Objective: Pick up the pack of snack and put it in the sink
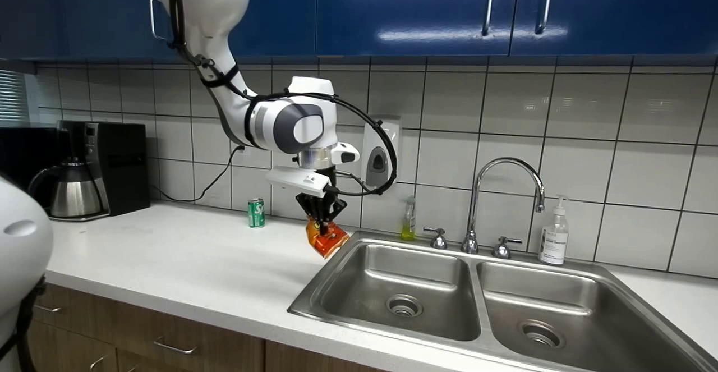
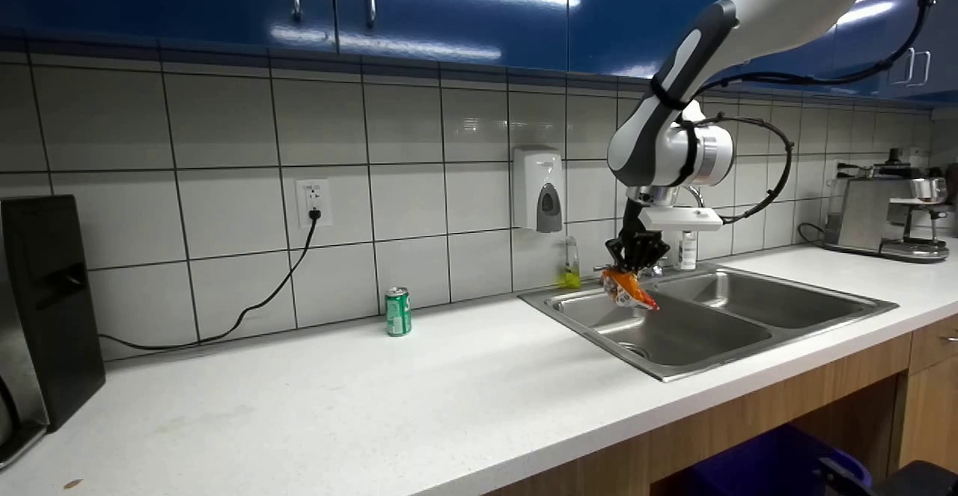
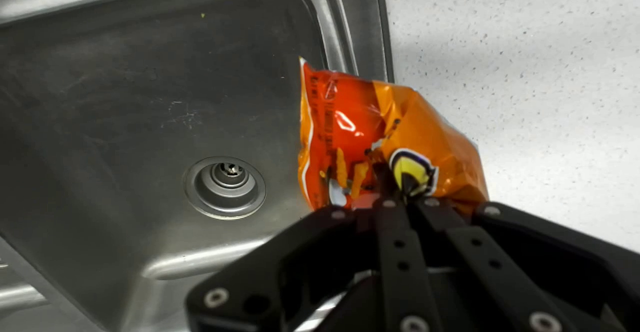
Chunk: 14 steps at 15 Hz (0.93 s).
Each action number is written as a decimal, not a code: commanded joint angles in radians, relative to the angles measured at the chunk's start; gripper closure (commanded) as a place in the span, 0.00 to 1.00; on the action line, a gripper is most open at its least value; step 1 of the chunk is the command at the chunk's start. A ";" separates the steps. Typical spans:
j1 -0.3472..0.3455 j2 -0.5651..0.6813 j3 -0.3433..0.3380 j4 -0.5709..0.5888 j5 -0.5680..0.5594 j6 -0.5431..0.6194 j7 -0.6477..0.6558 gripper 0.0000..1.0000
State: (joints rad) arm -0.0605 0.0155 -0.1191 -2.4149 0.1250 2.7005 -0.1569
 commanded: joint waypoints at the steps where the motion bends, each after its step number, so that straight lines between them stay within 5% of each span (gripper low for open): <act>1: -0.013 0.035 0.014 0.009 0.020 0.047 -0.006 1.00; 14: -0.104 0.308 0.003 0.144 -0.003 0.270 0.021 1.00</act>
State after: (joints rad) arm -0.1244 0.2641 -0.1209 -2.3270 0.1375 2.9464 -0.1569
